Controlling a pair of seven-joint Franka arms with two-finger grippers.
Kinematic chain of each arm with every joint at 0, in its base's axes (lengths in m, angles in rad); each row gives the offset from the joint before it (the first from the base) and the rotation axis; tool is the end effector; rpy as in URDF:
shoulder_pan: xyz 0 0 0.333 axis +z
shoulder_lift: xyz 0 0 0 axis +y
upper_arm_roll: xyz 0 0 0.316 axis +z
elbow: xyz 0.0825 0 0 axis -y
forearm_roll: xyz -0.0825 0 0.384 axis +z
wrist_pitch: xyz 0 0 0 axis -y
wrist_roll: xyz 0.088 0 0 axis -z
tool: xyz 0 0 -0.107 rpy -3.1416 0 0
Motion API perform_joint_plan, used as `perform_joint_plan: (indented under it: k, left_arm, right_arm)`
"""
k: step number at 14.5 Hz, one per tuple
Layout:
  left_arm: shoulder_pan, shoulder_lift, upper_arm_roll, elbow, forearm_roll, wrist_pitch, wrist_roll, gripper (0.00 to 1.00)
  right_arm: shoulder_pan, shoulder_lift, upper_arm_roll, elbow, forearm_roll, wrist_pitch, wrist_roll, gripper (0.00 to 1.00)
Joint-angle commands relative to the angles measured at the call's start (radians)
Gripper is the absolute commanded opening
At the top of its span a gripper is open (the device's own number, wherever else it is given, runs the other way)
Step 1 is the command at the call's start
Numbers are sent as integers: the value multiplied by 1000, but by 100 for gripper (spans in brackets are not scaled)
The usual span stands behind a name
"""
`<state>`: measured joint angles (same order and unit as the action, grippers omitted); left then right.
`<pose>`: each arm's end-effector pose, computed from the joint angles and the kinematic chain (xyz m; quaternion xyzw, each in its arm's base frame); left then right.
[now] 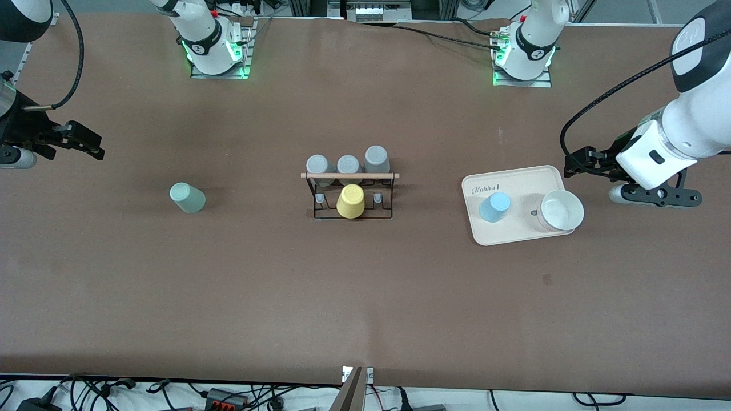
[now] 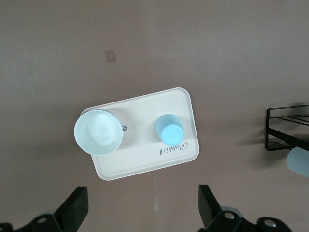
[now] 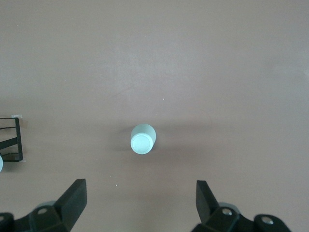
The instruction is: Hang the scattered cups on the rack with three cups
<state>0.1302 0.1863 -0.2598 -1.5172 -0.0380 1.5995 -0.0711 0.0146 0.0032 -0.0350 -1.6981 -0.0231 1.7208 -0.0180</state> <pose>0.6023 -0.0696 0.5474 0.9975 -0.0267 -0.0529 0.0377 0.5649 -0.0136 0.5753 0.9999 0.0004 0.0095 0.0117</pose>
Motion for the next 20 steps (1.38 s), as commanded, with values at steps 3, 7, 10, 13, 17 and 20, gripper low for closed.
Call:
perform_joint_plan:
  k: [3, 7, 10, 13, 17, 20]
  left_arm:
    - [5, -4, 1, -6, -14, 10, 22, 100]
    - [0, -2, 1, -6, -16, 10, 13, 100]
    - [-9, 18, 1, -6, -11, 8, 17, 100]
    - [-18, 85, -1, -6, -13, 5, 24, 100]
    - [-84, 215, 1, -6, -2, 43, 7, 100]
    - [-101, 306, 2, -12, 6, 105, 8, 100]
  right_arm:
    - [-5, 1, 4, 3, 3, -15, -8, 100]
    - [-5, 4, 6, 5, 2, -12, -19, 100]
    - [-1, 11, 9, 6, -1, -10, -22, 100]
    - [-1, 14, 9, 8, 0, -12, -20, 100]
    - [-2, 12, 7, 8, 2, -13, -20, 100]
    - [-1, 12, 7, 8, 2, -15, -19, 100]
